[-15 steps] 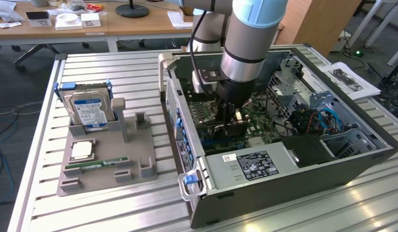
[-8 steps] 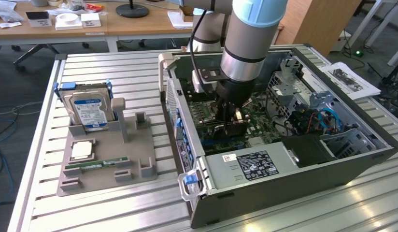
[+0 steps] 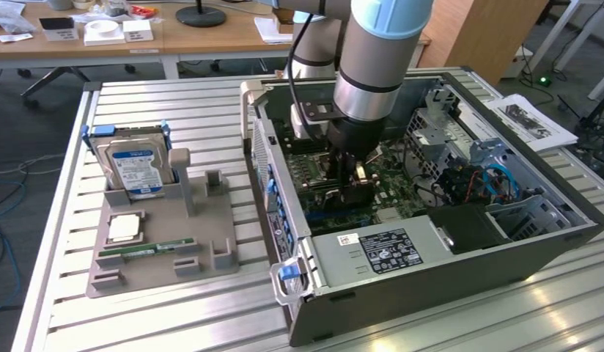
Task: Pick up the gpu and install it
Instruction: 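Insert the gpu into the slot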
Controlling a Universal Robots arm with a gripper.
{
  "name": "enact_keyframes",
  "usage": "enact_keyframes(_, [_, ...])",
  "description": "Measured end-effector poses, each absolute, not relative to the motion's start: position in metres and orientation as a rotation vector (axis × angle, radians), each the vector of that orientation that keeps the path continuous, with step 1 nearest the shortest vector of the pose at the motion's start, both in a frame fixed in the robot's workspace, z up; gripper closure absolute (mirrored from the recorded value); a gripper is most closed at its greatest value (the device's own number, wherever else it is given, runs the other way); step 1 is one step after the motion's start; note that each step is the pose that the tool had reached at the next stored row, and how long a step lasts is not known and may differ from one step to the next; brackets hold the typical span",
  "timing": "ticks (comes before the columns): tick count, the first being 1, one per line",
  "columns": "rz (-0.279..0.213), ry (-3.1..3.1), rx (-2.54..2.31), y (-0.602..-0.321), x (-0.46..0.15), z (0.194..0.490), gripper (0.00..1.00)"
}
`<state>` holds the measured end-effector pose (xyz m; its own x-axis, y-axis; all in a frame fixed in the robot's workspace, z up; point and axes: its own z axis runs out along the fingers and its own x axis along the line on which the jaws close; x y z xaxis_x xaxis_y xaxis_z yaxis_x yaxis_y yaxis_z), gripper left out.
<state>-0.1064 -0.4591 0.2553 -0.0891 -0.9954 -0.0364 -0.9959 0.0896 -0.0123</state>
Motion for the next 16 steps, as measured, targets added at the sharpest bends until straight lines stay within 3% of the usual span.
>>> enact_keyframes(8, [0.024,2.293,-2.096,-0.4591,-0.1064,0.2553,0.36])
enact_keyframes(10, [0.024,2.293,-2.096,-0.4591,-0.1064,0.2553,0.38])
enact_keyframes(11, [0.024,2.293,-2.096,-0.4591,-0.1064,0.2553,0.45])
enact_keyframes(16, [0.024,2.293,-2.096,-0.4591,-0.1064,0.2553,0.46])
